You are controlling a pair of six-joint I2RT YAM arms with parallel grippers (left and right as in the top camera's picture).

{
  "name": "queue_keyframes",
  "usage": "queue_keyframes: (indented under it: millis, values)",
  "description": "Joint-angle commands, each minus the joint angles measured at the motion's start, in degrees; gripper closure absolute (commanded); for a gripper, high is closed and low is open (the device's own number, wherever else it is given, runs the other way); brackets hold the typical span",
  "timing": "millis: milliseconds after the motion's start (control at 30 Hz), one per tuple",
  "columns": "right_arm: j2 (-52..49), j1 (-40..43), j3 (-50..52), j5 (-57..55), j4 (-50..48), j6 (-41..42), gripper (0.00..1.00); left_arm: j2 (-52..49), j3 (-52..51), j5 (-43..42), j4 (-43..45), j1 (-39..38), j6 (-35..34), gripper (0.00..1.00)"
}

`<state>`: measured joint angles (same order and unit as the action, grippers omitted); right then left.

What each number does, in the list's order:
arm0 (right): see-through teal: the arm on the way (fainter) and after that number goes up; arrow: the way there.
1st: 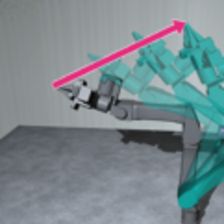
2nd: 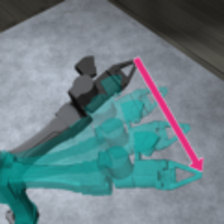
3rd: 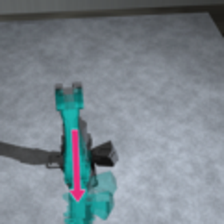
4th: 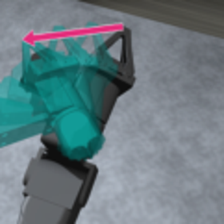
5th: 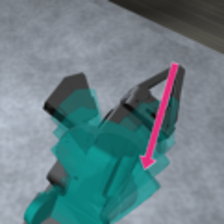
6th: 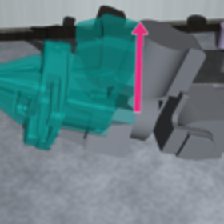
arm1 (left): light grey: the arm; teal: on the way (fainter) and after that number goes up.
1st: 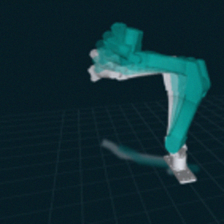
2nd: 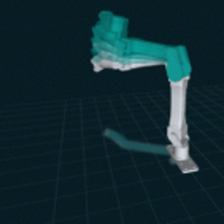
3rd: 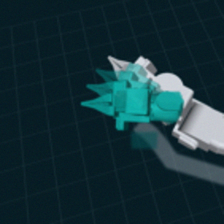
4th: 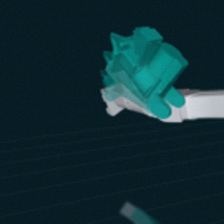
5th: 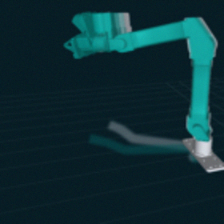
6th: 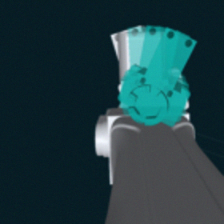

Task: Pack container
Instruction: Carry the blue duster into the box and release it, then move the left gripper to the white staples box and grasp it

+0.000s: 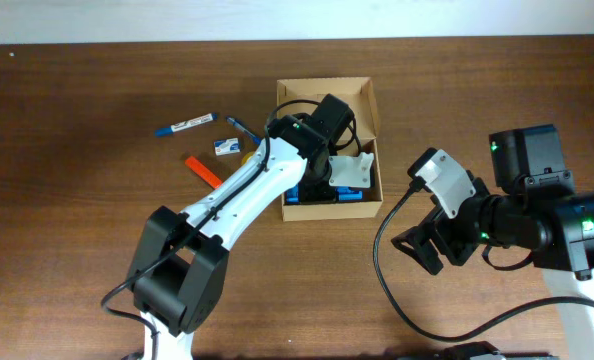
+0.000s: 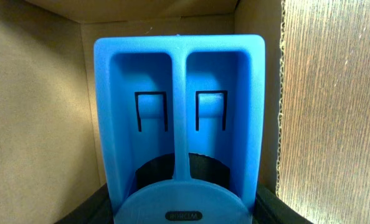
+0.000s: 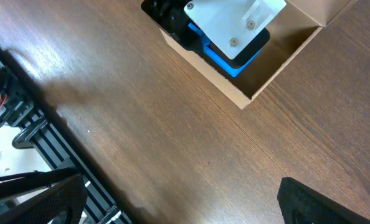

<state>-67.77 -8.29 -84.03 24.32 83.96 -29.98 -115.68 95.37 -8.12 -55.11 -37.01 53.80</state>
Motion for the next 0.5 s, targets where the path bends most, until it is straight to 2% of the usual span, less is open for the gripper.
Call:
queue_keyframes:
  millis: [0,67,167,233,400,467]
  values:
    - [0.17,0.07,0.24,0.55,0.02,0.46,0.01,-0.52,1.03,0.04,-0.28,-0.17,-0.98,0.57]
    - [0.17,0.07,0.24,0.55,0.02,0.46,0.01,-0.52,1.03,0.04,-0.28,-0.17,-1.95,0.50]
    - [0.17,0.07,0.24,0.55,0.02,0.46,0.01,-0.52,1.03,0.04,-0.28,-0.17,-1.92,0.48]
    - [0.17,0.07,0.24,0.55,0.02,0.46,0.01,-0.52,1.03,0.07,-0.37,-0.17,-1.95,0.44]
    - [0.17,0.07,0.24,0.55,0.02,0.46,0.01,-0.52,1.03,0.48,-1.03,-0.17,-1.92,0.43]
    - [0.17,0.07,0.24,0.55,0.02,0.46,0.01,-0.52,1.03,0.48,-1.11,-0.17,-1.92,0.39]
